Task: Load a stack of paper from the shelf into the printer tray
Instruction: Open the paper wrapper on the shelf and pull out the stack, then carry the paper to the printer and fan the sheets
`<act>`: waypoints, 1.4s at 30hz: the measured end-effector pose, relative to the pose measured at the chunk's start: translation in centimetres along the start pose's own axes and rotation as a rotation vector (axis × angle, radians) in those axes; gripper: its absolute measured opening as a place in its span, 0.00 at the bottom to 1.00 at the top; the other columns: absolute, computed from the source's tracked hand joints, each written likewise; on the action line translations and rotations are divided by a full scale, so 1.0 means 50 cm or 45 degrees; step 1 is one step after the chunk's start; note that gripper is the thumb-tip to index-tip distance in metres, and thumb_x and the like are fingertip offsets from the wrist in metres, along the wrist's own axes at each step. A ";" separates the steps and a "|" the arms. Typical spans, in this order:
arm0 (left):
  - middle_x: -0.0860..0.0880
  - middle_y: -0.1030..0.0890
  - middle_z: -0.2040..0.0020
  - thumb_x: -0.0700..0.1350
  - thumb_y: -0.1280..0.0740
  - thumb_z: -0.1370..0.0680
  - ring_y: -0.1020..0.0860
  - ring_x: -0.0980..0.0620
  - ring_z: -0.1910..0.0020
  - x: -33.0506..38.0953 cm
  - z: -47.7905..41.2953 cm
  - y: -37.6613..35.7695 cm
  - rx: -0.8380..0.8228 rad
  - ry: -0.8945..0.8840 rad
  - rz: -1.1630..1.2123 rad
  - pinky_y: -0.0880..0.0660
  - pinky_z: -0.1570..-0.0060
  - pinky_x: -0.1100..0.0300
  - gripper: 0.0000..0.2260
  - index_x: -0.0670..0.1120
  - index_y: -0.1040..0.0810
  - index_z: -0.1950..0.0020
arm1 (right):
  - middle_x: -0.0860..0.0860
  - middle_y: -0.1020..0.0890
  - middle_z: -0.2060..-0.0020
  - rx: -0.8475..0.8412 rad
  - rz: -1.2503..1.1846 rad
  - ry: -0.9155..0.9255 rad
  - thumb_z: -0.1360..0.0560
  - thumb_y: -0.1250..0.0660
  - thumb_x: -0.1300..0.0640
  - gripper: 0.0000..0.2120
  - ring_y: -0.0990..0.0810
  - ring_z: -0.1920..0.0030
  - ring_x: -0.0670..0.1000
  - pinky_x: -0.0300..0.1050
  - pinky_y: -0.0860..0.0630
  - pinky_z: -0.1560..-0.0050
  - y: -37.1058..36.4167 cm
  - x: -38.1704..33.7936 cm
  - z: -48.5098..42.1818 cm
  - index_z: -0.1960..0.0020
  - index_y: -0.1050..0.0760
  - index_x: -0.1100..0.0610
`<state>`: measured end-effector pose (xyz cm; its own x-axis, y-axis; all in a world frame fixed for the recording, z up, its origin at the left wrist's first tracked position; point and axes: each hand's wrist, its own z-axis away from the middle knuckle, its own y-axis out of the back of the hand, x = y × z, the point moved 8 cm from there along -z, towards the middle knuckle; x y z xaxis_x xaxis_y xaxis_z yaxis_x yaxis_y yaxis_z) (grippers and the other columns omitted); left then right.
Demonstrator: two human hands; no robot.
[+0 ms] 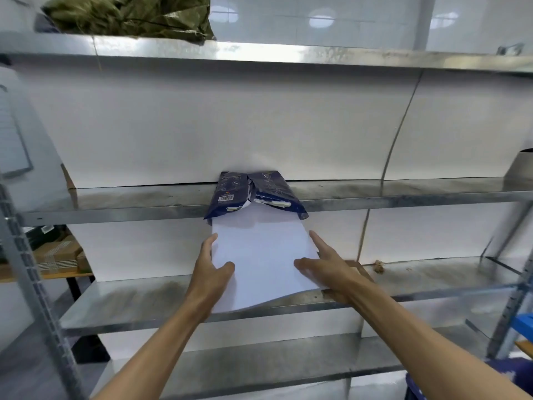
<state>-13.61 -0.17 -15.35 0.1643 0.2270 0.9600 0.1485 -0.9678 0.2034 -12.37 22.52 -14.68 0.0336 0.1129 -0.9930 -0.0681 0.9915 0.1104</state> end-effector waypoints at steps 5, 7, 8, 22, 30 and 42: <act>0.48 0.30 0.29 0.35 0.37 0.24 0.29 0.46 0.34 0.018 0.068 0.002 0.105 -0.035 -0.081 0.29 0.36 0.51 0.30 0.51 0.38 0.24 | 0.48 0.22 0.41 -0.063 0.202 0.196 0.23 0.36 0.65 0.26 0.21 0.45 0.48 0.40 0.20 0.54 0.004 -0.012 0.048 0.30 0.36 0.45; 0.49 0.30 0.29 0.35 0.37 0.23 0.29 0.48 0.35 0.023 0.104 0.000 0.141 -0.019 -0.062 0.30 0.37 0.55 0.29 0.49 0.37 0.24 | 0.46 0.21 0.43 -0.075 0.197 0.230 0.24 0.36 0.64 0.25 0.21 0.45 0.48 0.41 0.21 0.51 0.008 -0.005 0.071 0.32 0.35 0.45; 0.49 0.30 0.29 0.35 0.37 0.23 0.29 0.50 0.36 0.027 0.121 0.002 0.152 -0.017 -0.053 0.31 0.38 0.56 0.28 0.48 0.37 0.24 | 0.45 0.21 0.44 -0.074 0.196 0.246 0.24 0.36 0.64 0.25 0.21 0.45 0.49 0.43 0.21 0.49 0.008 0.000 0.078 0.32 0.35 0.44; 0.57 0.22 0.47 0.37 0.37 0.21 0.22 0.57 0.51 0.083 0.305 0.211 0.368 0.010 -0.156 0.27 0.59 0.64 0.18 0.57 0.33 0.37 | 0.44 0.20 0.42 -0.392 0.104 0.362 0.25 0.36 0.64 0.28 0.20 0.44 0.50 0.40 0.22 0.49 -0.188 -0.036 0.161 0.31 0.34 0.41; 0.57 0.23 0.46 0.36 0.34 0.24 0.24 0.52 0.48 0.095 0.505 0.524 0.772 0.083 -0.330 0.31 0.49 0.61 0.25 0.51 0.32 0.29 | 0.42 0.25 0.42 -0.707 0.032 0.388 0.24 0.33 0.63 0.29 0.25 0.45 0.46 0.42 0.25 0.52 -0.536 -0.091 0.233 0.31 0.36 0.40; 0.54 0.24 0.44 0.37 0.34 0.24 0.24 0.47 0.44 0.174 1.125 0.896 1.692 0.279 -0.592 0.29 0.47 0.58 0.27 0.53 0.36 0.28 | 0.45 0.22 0.34 -1.691 -0.133 0.486 0.26 0.33 0.66 0.34 0.23 0.36 0.50 0.43 0.25 0.41 -1.135 -0.153 0.699 0.25 0.36 0.45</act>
<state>49.30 -35.41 -8.74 -0.2857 0.3510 0.8917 0.9558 0.0365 0.2919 26.08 -32.39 -11.90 -0.1602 -0.1951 -0.9676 -0.9776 0.1667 0.1282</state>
